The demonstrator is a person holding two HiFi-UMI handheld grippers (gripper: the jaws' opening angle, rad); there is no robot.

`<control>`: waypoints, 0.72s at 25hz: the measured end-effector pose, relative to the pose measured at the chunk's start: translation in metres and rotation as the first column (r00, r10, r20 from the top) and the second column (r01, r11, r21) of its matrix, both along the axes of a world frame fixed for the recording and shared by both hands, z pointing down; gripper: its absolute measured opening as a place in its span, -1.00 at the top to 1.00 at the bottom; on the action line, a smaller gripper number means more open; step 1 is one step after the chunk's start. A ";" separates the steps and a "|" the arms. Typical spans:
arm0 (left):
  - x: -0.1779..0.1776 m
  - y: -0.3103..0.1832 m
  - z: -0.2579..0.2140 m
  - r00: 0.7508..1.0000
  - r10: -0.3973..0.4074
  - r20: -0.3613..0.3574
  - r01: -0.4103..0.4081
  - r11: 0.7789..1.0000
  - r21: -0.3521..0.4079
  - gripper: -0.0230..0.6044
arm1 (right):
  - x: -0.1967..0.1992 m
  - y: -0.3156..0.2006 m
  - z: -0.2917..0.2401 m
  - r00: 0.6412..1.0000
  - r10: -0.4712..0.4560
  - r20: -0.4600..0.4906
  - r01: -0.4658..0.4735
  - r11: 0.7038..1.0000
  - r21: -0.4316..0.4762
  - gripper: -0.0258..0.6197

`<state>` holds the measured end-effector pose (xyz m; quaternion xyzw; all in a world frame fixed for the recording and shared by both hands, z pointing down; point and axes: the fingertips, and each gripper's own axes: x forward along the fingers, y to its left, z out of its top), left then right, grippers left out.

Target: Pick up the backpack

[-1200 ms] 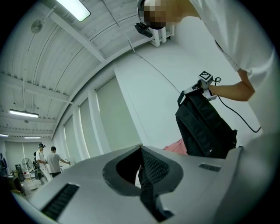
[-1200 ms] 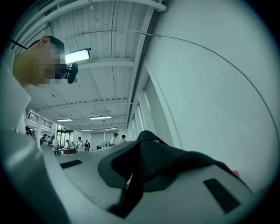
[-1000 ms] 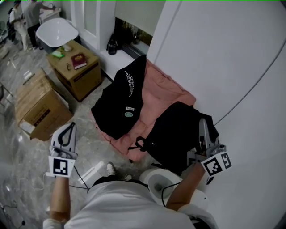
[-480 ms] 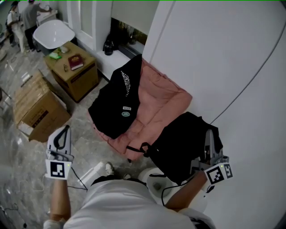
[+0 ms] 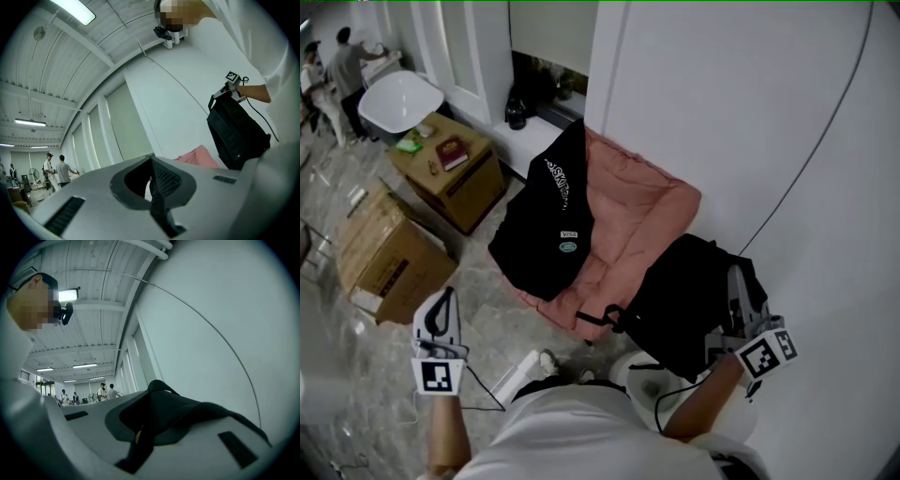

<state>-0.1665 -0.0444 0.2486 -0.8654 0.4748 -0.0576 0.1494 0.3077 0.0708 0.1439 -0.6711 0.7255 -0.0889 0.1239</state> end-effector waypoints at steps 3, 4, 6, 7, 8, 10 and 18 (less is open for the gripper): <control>0.003 0.001 -0.001 1.000 -0.010 0.006 0.010 1.000 -0.002 0.88 | -0.005 -0.006 0.002 1.000 -0.026 -0.004 0.026 1.000 0.001 0.83; 0.003 0.002 -0.002 1.000 -0.013 0.006 0.013 1.000 0.000 0.88 | -0.008 -0.010 0.004 0.999 -0.039 -0.005 0.039 0.999 -0.004 0.83; 0.003 0.004 -0.003 1.000 -0.027 -0.002 0.026 1.000 -0.005 0.88 | -0.012 -0.016 0.007 0.998 -0.060 0.002 0.060 0.998 -0.014 0.83; 0.002 0.006 -0.003 0.999 -0.034 -0.004 0.034 0.999 -0.010 0.88 | -0.013 -0.018 0.008 0.998 -0.066 0.008 0.066 0.998 -0.016 0.83; 0.000 0.008 -0.002 0.999 -0.040 -0.001 0.040 0.999 -0.015 0.88 | -0.014 -0.019 0.008 0.997 -0.073 0.013 0.073 0.997 -0.016 0.83; -0.004 0.010 -0.002 0.999 -0.049 0.005 0.049 0.999 -0.014 0.88 | -0.017 -0.021 0.007 0.996 -0.090 0.016 0.091 0.996 -0.011 0.83; -0.011 0.012 -0.003 0.997 -0.082 0.006 0.082 0.997 -0.003 0.88 | -0.030 -0.038 0.008 0.988 -0.152 0.032 0.152 0.988 0.004 0.83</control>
